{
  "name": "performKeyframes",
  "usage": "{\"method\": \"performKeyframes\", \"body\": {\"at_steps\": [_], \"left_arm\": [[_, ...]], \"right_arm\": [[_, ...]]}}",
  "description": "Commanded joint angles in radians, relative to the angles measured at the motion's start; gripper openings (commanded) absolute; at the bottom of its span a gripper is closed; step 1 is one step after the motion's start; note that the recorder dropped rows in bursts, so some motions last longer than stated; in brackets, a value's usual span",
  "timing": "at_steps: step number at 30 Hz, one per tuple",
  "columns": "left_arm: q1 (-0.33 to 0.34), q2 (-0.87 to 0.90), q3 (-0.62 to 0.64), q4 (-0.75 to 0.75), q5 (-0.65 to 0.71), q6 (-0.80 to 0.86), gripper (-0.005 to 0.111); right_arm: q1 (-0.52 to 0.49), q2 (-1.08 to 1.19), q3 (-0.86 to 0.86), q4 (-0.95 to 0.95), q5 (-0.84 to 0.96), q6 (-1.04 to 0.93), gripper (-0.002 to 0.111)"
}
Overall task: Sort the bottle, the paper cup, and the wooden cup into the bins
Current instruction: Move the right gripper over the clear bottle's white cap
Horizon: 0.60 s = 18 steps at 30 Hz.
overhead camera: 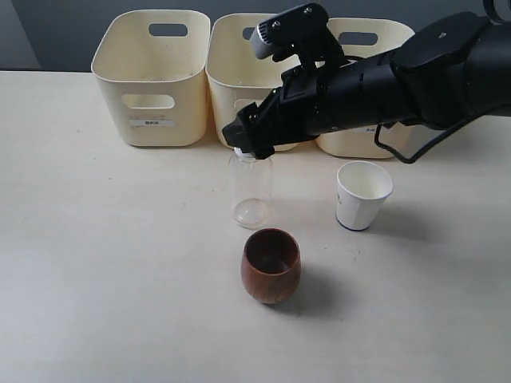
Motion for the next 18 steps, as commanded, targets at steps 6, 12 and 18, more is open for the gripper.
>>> {"method": "performKeyframes", "body": {"at_steps": [6,12,18], "left_arm": [[-0.001,-0.002,0.002,0.0,-0.006,-0.002,0.0],[-0.001,-0.002,0.002,0.0,-0.006,-0.002,0.0],[-0.001,-0.002,0.002,0.0,-0.006,-0.002,0.0]], "right_arm": [[0.004,0.044,-0.018,0.007,0.011,-0.011,0.078],[0.026,0.063,-0.052,0.032,-0.038,-0.011,0.078],[0.036,0.089,-0.055,0.027,-0.036,-0.011,0.078]]}}
